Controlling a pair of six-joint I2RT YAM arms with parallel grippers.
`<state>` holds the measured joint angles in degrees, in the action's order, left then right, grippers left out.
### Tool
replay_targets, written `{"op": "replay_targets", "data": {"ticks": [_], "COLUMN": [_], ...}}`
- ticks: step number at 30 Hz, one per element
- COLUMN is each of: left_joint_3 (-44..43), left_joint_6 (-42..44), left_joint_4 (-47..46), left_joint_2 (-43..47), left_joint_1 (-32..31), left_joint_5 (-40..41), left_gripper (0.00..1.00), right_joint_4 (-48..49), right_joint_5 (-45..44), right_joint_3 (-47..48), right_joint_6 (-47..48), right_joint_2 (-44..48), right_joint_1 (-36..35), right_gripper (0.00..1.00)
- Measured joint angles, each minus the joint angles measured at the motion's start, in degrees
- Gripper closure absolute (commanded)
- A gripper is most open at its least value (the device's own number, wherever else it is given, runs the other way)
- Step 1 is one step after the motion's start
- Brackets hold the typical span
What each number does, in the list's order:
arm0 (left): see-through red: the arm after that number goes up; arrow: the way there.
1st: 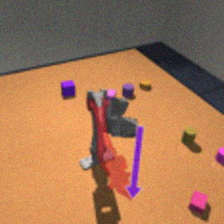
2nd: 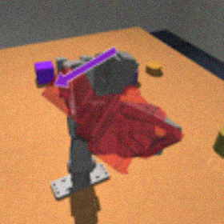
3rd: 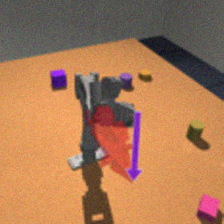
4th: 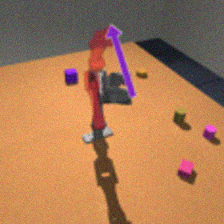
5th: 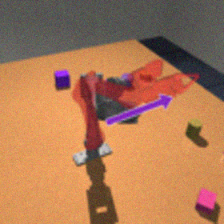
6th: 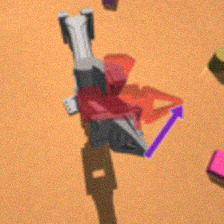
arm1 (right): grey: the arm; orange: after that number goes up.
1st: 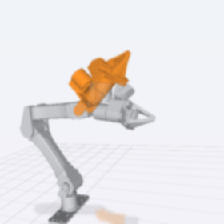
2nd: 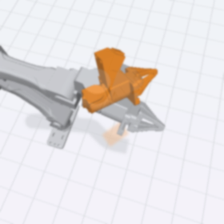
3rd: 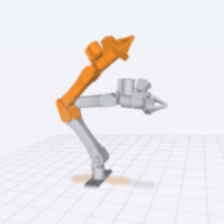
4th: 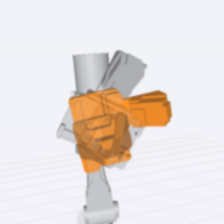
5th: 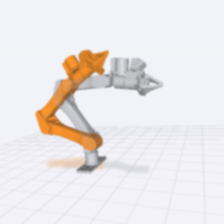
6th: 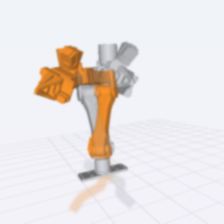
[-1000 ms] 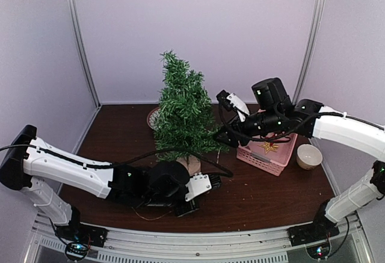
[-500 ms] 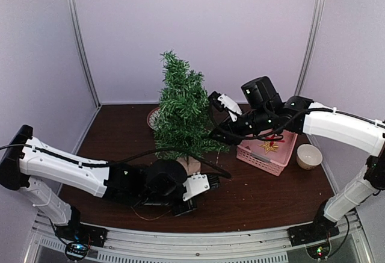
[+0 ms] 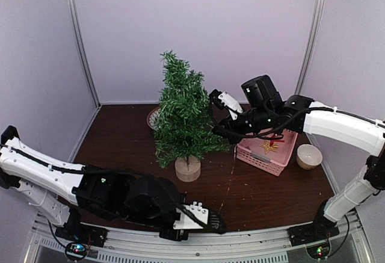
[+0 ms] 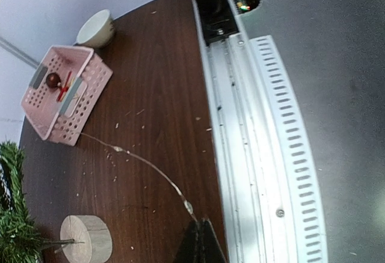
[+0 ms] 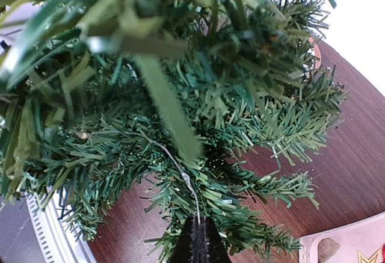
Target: Decorate the small christmas tree
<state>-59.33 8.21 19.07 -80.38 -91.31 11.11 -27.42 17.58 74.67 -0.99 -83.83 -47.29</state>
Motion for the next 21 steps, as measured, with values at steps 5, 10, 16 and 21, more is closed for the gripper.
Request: {"op": "replay_targets", "data": {"ticks": [5,10,16,21], "left_joint_3": [-4.3,-3.9,-4.9,-6.0], "left_joint_6": [0.9,-0.3,-0.6,0.5], "left_joint_4": [5.9,8.9,9.0,9.7], "left_joint_2": [0.6,8.1,16.7,17.6], "left_joint_1": [-5.1,-6.0,-9.1,-11.5], "left_joint_5": [-1.7,-3.1,-0.5,3.6], "left_gripper": [1.0,1.0,1.0,1.0], "right_joint_4": [0.0,0.0,0.0,0.0], "right_joint_5": [-1.0,-1.8,-2.9,-3.5], "right_joint_3": [0.0,0.0,0.0,0.0], "right_joint_6": [-0.3,-0.4,-0.4,-0.4], "right_joint_2": [0.0,0.0,0.0,0.0], "right_joint_1": [0.0,-0.2,-0.3,-0.3], "right_gripper": [1.0,1.0,1.0,1.0]}}
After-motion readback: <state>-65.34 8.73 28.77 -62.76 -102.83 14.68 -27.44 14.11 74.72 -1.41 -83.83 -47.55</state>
